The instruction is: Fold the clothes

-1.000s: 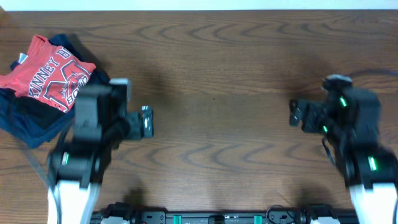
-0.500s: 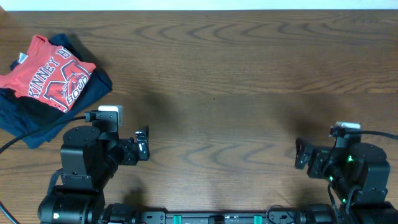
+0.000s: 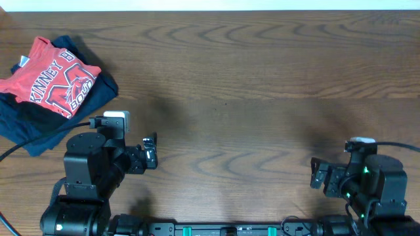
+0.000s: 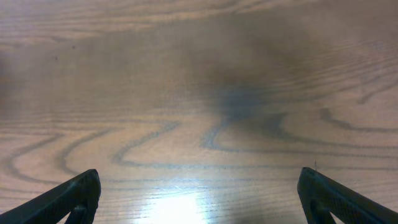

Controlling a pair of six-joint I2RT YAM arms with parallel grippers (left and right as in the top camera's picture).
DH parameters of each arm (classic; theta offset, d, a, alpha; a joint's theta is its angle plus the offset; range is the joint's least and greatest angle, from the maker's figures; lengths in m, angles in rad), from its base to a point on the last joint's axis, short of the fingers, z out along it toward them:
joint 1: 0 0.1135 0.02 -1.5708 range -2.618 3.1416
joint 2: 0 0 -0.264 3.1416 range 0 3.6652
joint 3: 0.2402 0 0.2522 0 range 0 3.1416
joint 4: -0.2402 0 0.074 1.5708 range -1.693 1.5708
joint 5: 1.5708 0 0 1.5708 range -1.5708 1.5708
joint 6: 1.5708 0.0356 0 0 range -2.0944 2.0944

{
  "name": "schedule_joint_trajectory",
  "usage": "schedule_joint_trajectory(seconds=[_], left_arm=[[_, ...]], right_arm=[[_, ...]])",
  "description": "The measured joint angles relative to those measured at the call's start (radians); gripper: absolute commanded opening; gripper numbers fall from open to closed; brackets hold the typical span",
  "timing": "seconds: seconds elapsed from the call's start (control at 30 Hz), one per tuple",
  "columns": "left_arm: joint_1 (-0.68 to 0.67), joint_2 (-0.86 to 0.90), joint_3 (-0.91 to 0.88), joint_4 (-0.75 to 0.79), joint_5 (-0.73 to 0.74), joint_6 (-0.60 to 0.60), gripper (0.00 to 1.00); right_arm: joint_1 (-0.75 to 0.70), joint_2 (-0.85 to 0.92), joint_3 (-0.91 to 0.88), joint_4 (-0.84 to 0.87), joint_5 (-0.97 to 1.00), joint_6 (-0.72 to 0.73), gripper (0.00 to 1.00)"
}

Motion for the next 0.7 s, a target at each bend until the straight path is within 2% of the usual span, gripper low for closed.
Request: schedule_joint_trajectory(seconds=[0.13, 0.27, 0.5, 0.7], left_arm=[[0.000, 0.000, 0.000, 0.000, 0.000, 0.000, 0.98], [0.000, 0.000, -0.001, 0.000, 0.000, 0.000, 0.98], [0.000, 0.000, -0.003, 0.001, 0.000, 0.000, 0.98], [0.000, 0.001, -0.003, 0.000, 0.000, 0.000, 0.98]], right_arm=[[0.000, -0.077, -0.018, 0.029, 0.008, -0.002, 0.99], [0.000, -0.212, -0.119, 0.171, 0.011, -0.022, 0.99], [0.000, -0.467, -0.435, 0.547, -0.029, -0.076, 0.99], [0.000, -0.487, -0.655, 0.954, -0.042, -0.098, 0.99]])
